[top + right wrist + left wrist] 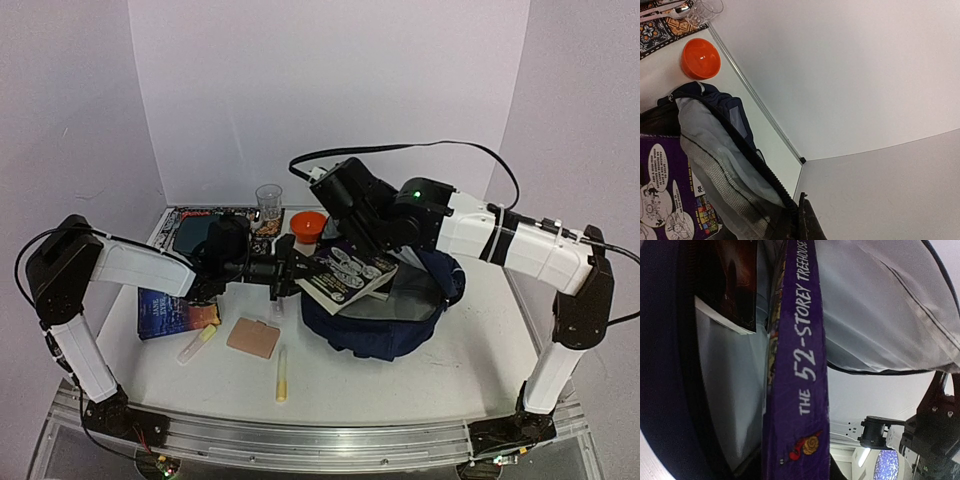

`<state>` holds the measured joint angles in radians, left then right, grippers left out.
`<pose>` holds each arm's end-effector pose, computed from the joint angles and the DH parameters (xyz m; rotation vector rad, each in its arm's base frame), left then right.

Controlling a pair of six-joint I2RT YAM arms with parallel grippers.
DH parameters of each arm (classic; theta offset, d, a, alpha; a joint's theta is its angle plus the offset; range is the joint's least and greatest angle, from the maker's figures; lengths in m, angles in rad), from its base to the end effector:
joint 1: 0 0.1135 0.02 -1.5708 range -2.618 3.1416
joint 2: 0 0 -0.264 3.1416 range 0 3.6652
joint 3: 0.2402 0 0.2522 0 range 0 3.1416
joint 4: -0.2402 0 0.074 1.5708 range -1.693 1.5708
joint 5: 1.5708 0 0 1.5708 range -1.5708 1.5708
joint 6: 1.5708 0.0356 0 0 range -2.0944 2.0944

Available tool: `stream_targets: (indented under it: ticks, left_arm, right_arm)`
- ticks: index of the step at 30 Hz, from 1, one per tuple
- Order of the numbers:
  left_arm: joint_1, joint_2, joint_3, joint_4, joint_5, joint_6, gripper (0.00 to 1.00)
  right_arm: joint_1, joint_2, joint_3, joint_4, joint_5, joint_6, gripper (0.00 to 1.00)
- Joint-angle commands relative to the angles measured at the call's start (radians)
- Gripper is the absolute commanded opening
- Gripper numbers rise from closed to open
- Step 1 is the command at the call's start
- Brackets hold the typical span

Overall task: Pack the student bag
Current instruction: Place the book in the largest pocket of the bag.

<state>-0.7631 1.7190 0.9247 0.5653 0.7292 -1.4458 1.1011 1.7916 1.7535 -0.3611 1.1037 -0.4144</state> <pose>0.2520 -0.2738 0.2191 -0.1125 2.3818 -2.0095 0.2129 0.3493 0.3867 -0.6450 1.6633 -0.5885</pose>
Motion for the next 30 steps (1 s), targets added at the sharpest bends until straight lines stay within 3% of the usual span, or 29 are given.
stream_targets:
  ticks: [1,18,25,30]
  left_arm:
    - [-0.002,0.027,0.082,0.089,-0.035,-0.05,0.0]
    - [-0.011,0.187,0.179,0.085,-0.376,-0.068,0.01]
    - [-0.045,0.267,0.22,0.075,-0.436,-0.046,0.16]
    - [-0.072,0.274,0.222,0.014,-0.49,0.049,0.36]
  right_arm:
    - [0.032,-0.065,0.043,0.169,0.051,-0.051,0.0]
    - [0.139,0.001,0.023,0.173,-0.093,0.124,0.0]
    - [0.142,0.05,0.058,0.163,-0.104,0.152,0.0]
    - [0.141,0.067,0.046,0.163,-0.109,0.157,0.0]
